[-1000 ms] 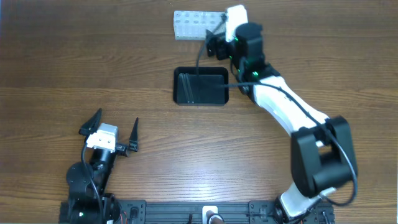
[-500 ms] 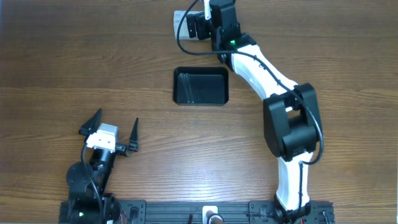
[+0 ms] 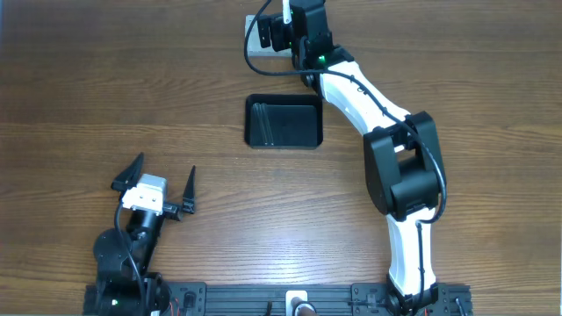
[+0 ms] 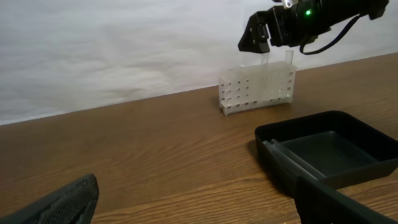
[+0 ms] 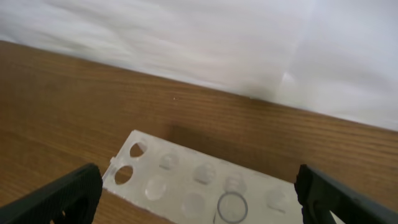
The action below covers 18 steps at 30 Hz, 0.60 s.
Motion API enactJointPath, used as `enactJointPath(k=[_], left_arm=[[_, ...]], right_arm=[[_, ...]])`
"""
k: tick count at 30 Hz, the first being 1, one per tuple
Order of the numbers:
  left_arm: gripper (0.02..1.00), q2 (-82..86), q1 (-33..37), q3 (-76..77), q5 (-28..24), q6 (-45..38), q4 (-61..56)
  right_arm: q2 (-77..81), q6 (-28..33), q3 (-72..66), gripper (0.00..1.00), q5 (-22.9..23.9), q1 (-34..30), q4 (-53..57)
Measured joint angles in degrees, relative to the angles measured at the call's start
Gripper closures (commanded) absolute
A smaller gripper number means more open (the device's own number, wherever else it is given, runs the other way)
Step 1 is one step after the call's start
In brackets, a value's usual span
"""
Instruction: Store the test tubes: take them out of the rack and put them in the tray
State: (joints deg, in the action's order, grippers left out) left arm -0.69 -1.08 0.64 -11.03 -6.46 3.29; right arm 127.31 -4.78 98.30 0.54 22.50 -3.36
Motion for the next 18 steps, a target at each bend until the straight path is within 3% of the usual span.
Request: enactJointPath(k=[9,18], left_arm=[[0.018,0.0,0.0,0.0,0.0,0.0,0.0],[0.018,0.0,0.0,0.0,0.0,0.0,0.0]], right_arm=[[3.3,-0.7,0.17,0.071,0.72,0.07,-2.54],[3.5,-1.6,0.17,0.266,1.75,0.11,-2.64]])
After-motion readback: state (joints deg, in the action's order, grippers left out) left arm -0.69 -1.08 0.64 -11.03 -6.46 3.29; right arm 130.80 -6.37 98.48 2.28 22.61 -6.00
